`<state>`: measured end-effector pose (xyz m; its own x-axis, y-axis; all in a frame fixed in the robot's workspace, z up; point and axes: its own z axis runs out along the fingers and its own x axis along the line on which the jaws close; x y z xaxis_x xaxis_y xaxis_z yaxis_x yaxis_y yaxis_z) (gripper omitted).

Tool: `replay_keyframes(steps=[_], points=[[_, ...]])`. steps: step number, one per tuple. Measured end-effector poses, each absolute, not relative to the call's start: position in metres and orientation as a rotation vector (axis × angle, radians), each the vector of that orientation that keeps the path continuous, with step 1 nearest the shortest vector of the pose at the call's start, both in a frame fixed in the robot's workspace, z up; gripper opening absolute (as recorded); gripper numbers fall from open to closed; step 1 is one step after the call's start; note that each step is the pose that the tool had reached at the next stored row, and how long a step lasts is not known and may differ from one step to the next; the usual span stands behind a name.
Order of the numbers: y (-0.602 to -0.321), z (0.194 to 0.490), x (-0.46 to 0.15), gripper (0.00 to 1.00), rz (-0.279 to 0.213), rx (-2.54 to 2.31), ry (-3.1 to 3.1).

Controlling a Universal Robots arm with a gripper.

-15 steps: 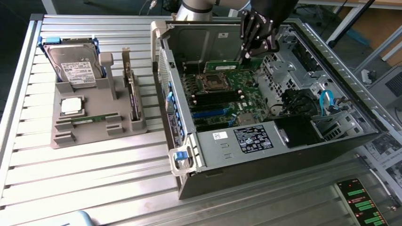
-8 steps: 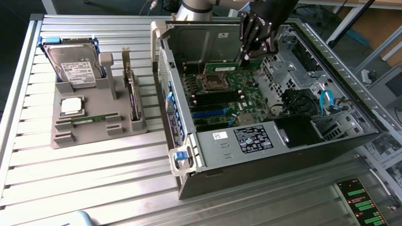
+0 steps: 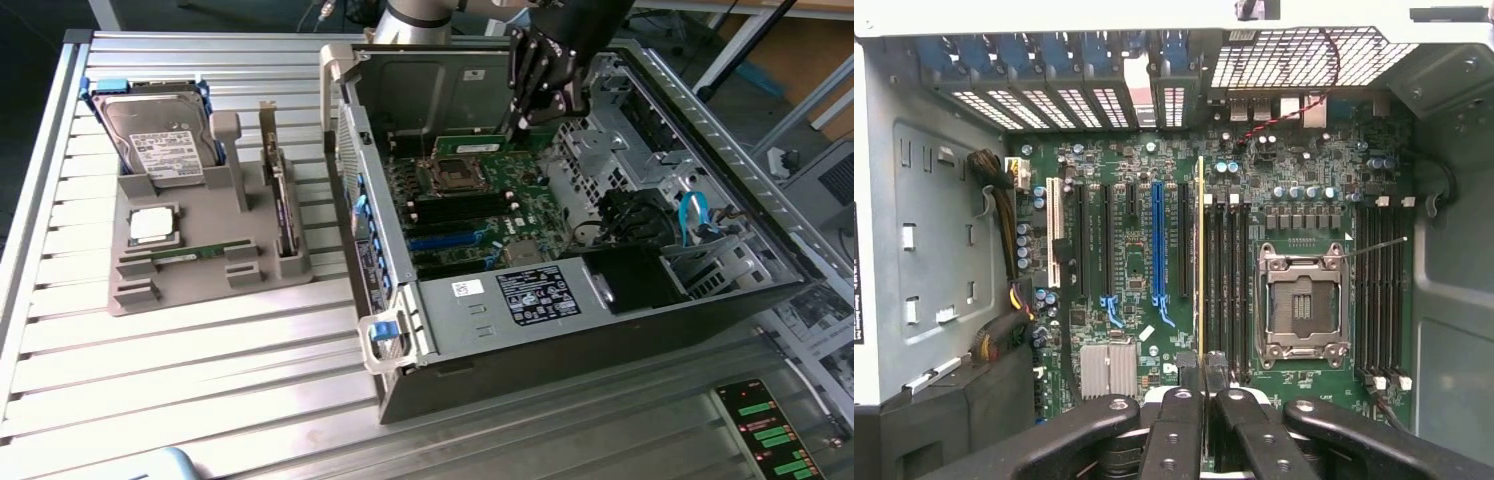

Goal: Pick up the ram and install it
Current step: 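Insert the ram into the slot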

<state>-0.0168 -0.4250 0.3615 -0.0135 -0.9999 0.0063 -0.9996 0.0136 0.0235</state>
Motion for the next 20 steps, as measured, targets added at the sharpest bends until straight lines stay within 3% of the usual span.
replay_keyframes(steps=[20], points=[[-0.4231, 0.3613, -0.0074, 0.12, -0.019, 2.196, -2.217]])
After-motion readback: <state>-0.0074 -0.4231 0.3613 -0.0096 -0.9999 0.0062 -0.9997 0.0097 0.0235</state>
